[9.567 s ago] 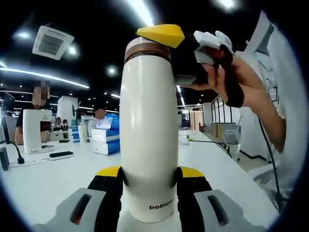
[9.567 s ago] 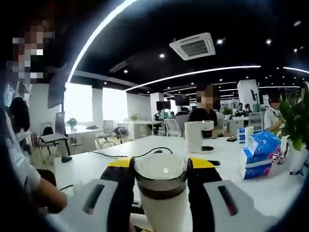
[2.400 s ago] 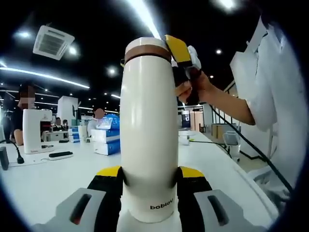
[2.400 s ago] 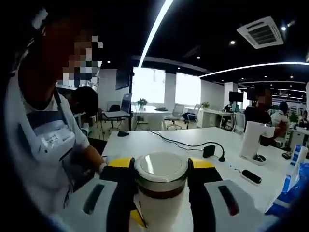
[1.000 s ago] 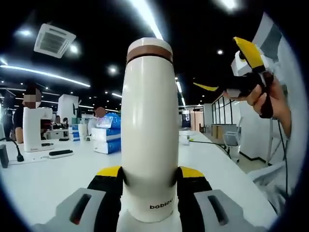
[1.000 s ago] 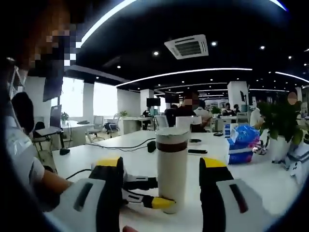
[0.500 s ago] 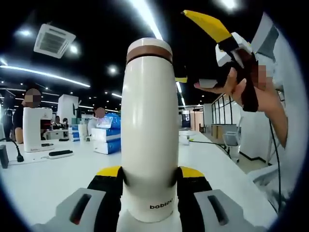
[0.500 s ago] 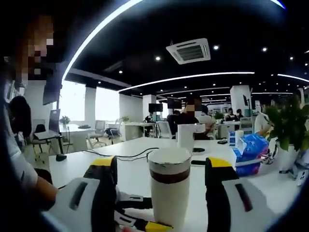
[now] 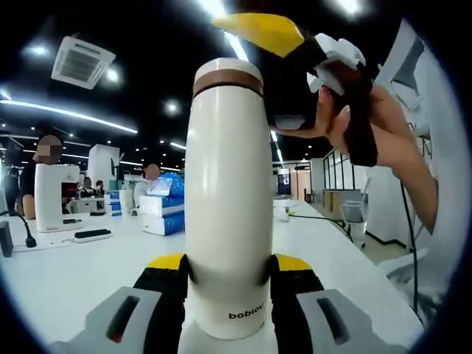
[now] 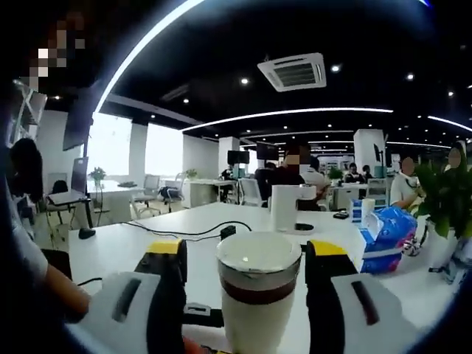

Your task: Grasp the water cup twist off the cup lid place the cup lid on the table

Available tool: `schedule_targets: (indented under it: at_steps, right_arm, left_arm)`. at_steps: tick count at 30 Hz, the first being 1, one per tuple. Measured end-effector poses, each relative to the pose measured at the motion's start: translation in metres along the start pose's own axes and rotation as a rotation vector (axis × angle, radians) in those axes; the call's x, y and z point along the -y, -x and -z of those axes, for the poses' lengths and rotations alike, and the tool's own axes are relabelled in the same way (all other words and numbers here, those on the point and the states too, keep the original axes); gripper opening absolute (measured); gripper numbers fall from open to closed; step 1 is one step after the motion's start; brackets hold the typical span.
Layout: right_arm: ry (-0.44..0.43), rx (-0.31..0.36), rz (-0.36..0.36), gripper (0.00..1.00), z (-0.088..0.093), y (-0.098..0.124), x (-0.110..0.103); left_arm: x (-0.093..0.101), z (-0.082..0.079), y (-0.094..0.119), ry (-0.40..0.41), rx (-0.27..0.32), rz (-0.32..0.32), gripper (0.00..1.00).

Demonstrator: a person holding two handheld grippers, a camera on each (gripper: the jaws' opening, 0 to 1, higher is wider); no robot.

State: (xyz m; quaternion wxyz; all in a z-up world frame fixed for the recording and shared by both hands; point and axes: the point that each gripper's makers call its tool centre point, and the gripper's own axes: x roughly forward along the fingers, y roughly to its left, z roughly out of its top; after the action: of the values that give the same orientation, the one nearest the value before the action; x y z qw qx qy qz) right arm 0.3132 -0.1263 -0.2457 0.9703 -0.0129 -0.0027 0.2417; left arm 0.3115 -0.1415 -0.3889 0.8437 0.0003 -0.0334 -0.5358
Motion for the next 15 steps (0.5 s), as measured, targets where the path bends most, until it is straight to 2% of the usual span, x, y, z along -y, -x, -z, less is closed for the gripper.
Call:
schedule_targets:
  at_steps: [7,10,12,15]
  right_arm:
    - [-0.031,-0.002,0.006,0.49,0.0001,-0.0050,0.0102]
    - [-0.046,-0.008,-0.002,0.48,0.0008,-0.0056,0.0123]
    - [-0.020,-0.041,-0.047,0.48,0.0024,-0.0071,0.0078]
    - [-0.027,-0.048,-0.115,0.48,0.0027,-0.0093,0.0069]
  left_arm:
    - [0.0003,0.0002,-0.0001,0.000,0.001,0.000,0.45]
    - [0.0004,0.0001,-0.0004,-0.001,0.003,0.001,0.45]
    - [0.0004,-0.0001,-0.0002,-0.001,0.003,0.001,0.45]
    - [0.0004,-0.0003,-0.0002,-0.003,0.003,0.002,0.45]
